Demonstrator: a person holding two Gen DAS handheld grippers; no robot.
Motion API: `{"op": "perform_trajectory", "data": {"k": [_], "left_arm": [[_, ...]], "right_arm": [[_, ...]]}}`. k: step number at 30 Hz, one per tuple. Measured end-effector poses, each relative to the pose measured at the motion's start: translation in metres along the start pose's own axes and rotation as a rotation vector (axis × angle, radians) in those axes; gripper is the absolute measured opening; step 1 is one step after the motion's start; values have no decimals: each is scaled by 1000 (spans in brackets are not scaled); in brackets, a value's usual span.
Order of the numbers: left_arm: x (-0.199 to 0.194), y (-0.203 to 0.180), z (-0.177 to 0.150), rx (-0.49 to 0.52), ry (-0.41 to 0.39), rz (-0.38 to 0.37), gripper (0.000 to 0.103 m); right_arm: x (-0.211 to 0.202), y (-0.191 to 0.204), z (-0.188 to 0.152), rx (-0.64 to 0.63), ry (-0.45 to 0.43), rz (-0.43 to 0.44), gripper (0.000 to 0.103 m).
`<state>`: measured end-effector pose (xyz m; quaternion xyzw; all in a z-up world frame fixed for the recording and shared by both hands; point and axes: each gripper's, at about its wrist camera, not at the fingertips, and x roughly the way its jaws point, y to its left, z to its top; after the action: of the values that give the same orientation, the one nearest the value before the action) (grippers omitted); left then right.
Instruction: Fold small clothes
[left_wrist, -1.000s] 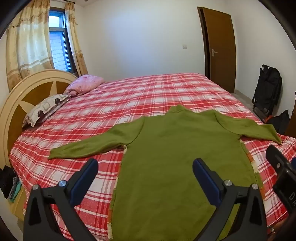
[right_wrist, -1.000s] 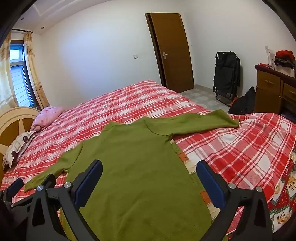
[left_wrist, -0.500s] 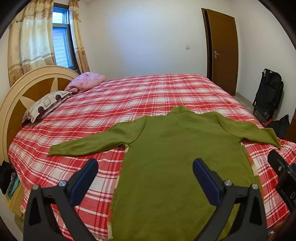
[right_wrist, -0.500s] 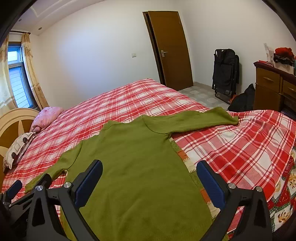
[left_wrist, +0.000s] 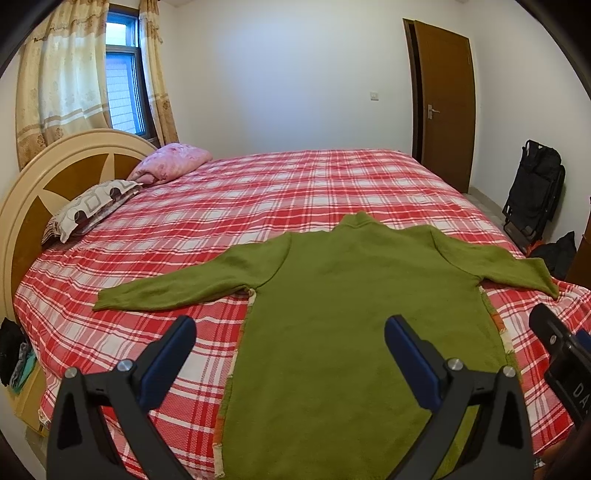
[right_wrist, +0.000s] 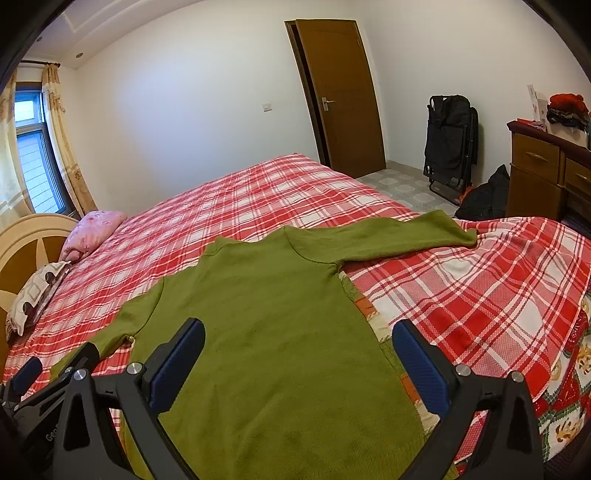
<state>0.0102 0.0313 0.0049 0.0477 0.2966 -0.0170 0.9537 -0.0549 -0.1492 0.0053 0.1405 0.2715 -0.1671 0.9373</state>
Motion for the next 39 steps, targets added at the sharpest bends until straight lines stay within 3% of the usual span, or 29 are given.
{"op": "perform_trajectory", "data": {"k": [13, 20, 39], "left_arm": [[2, -1, 1, -3, -2, -13, 103], [2, 2, -2, -18, -4, -25, 103], [7, 2, -6, -35, 24, -48, 103]], "right_arm": [[3, 0, -1, -4, 9, -10, 102], [2, 6, 0, -80, -18, -83, 102], [6, 9, -2, -80, 0, -74, 102]]}}
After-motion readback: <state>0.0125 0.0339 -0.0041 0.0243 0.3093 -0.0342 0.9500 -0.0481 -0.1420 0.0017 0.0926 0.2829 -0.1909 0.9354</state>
